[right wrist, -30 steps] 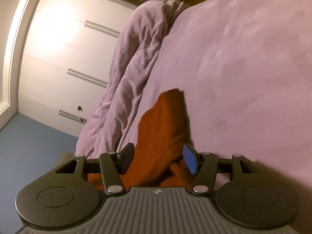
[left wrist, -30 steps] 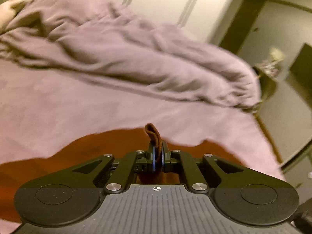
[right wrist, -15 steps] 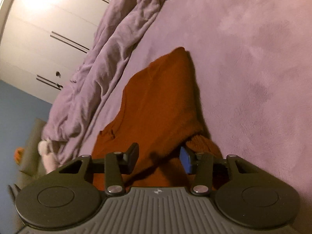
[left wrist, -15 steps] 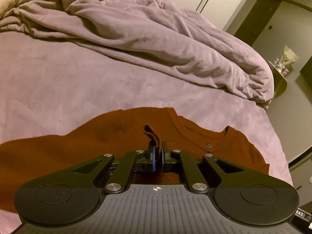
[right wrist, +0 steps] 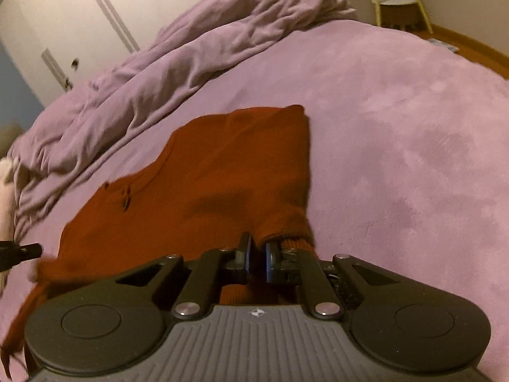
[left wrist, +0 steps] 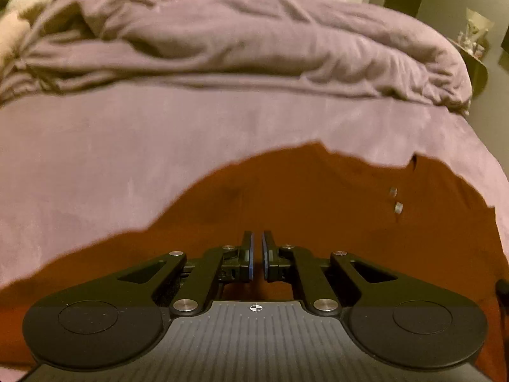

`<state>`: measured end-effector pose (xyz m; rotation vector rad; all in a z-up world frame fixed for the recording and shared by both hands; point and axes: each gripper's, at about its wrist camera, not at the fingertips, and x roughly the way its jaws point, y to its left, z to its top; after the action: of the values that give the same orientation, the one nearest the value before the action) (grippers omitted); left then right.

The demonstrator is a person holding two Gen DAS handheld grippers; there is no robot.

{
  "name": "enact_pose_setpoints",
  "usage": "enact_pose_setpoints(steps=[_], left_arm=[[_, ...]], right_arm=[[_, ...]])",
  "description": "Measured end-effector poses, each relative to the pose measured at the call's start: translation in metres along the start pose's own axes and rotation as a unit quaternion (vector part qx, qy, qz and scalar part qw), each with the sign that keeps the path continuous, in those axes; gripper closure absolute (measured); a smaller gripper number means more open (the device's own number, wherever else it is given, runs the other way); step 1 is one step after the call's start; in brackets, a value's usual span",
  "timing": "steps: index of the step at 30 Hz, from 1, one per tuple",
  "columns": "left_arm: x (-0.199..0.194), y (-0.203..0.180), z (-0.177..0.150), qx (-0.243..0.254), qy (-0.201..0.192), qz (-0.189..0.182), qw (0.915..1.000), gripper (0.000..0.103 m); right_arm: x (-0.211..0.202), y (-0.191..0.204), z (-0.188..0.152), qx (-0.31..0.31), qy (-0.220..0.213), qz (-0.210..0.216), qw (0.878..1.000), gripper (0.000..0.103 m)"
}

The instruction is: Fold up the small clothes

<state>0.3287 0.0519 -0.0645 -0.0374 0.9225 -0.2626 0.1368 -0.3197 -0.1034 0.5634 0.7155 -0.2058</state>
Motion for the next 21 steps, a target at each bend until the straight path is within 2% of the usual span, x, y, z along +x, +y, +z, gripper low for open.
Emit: enact_pose_setpoints(steps=[2, 4, 6, 7, 8, 10, 13, 15, 18, 19, 21], left_arm=[[0.003, 0.009, -0.007, -0.018, 0.012, -0.021, 0.9995, 0.095], [0.004, 0.016, -0.011, -0.028, 0.017, -0.036, 0.9988, 0.095], [0.005, 0.017, -0.015, -0.029, 0.018, -0.043, 0.9985, 0.079], [0.005, 0.015, -0.017, -0.026, 0.017, -0.042, 0.9986, 0.073], [0.005, 0.013, -0.018, -0.023, 0.017, -0.045, 0.9986, 0.062], [0.006, 0.009, -0.02, -0.02, 0.021, -0.056, 0.998, 0.058], [0.011, 0.005, -0.022, -0.012, 0.03, -0.052, 0.9981, 0.064], [0.014, 0.007, -0.023, -0.013, 0.033, -0.045, 0.9984, 0.087], [0.011, 0.013, -0.023, -0.021, 0.024, -0.049, 0.9983, 0.094], [0.009, 0.013, -0.023, -0.021, 0.019, -0.05, 0.9983, 0.095], [0.004, 0.012, -0.021, -0.016, 0.007, -0.051, 0.9985, 0.096]], right_arm=[[-0.015, 0.004, 0.005, -0.01, 0.002, 0.013, 1.0, 0.091], [-0.03, 0.012, 0.01, -0.029, -0.014, 0.031, 0.999, 0.091], [-0.035, 0.024, 0.018, -0.055, -0.024, 0.033, 0.998, 0.091], [-0.031, 0.03, 0.021, -0.068, -0.023, 0.034, 0.997, 0.085], [-0.025, 0.036, 0.024, -0.078, -0.019, 0.033, 0.996, 0.074], [-0.007, 0.051, 0.027, -0.115, -0.009, 0.019, 0.993, 0.069], [0.025, 0.073, 0.028, -0.175, 0.016, -0.01, 0.984, 0.069], [0.045, 0.084, 0.031, -0.209, 0.025, -0.03, 0.977, 0.069], [0.064, 0.101, 0.033, -0.254, 0.028, -0.029, 0.966, 0.069], [0.073, 0.106, 0.033, -0.273, 0.028, -0.041, 0.961, 0.068], [0.085, 0.111, 0.033, -0.3, 0.029, -0.054, 0.952, 0.061]])
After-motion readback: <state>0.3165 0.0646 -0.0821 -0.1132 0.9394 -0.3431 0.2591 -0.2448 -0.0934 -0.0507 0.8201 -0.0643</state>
